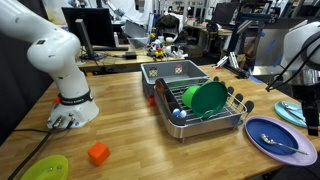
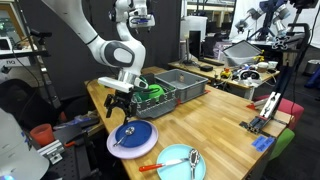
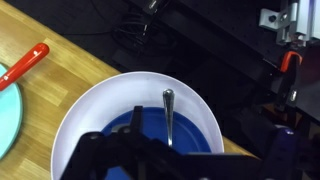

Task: Pick the spoon and put it on the light blue plate

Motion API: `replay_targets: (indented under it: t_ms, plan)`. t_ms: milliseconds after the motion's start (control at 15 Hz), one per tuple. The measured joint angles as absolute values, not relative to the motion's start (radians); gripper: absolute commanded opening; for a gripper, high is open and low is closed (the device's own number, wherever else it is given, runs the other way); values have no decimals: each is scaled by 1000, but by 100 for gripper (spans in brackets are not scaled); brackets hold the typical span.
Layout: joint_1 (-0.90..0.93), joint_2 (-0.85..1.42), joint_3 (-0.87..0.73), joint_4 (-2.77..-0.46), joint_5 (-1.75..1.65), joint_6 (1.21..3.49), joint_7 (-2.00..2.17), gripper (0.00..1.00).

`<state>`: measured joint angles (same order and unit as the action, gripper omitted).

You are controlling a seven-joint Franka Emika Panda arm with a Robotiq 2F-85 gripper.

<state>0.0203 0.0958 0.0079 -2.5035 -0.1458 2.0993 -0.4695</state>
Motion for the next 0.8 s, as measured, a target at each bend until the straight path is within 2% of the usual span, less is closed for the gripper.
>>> replay_targets:
  t_ms: [800]
  plan:
    - [23, 151, 28, -2504, -151, 2138, -468, 100]
